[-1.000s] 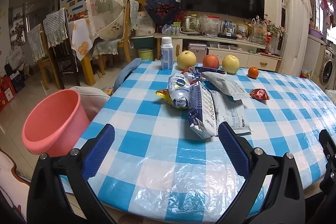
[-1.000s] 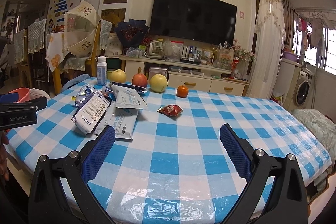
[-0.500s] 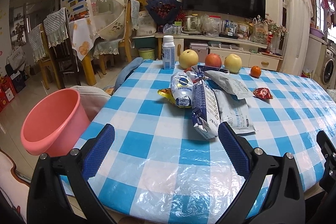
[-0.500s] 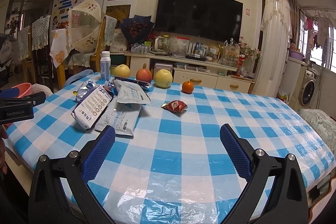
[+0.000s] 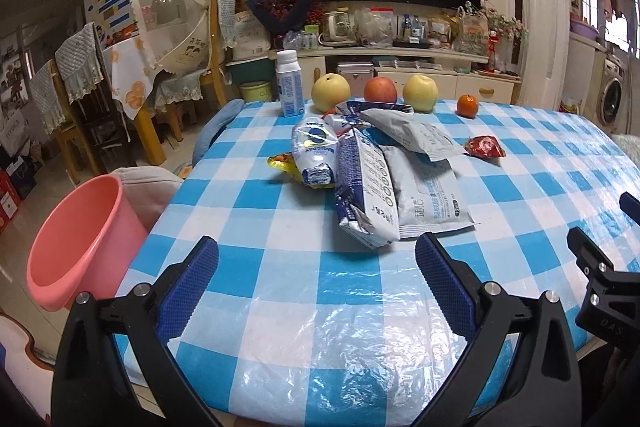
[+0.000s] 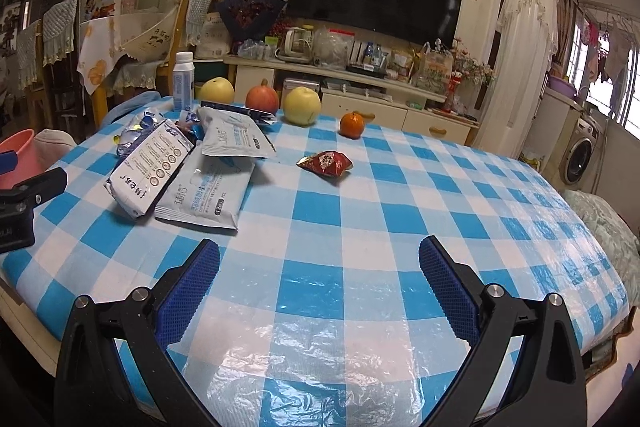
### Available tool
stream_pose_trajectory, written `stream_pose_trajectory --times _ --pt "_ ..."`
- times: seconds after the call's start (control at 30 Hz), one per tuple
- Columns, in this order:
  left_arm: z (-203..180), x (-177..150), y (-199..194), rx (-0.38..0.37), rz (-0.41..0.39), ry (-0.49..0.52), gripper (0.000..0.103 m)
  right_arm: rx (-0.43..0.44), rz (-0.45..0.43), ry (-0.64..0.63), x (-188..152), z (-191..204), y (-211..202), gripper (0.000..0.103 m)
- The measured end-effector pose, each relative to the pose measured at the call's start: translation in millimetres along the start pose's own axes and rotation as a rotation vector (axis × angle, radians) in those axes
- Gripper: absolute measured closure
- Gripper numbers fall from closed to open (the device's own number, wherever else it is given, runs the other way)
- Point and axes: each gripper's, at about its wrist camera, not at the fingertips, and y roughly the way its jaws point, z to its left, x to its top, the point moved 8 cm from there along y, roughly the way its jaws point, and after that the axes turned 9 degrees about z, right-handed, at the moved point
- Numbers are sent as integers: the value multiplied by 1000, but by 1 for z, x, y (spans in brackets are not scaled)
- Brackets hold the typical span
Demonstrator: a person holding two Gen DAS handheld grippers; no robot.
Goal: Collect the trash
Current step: 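Move both tools toward the pile of packets on the table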
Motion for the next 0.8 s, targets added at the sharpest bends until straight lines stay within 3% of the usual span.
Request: stream_pose_trajectory --times 0.67,0.8 --pt "-42 10 20 20 13 124 4 -8 25 26 13 -11 24 5" --pt "-47 13 29 -2 32 121 4 41 57 52 16 -20 38 5"
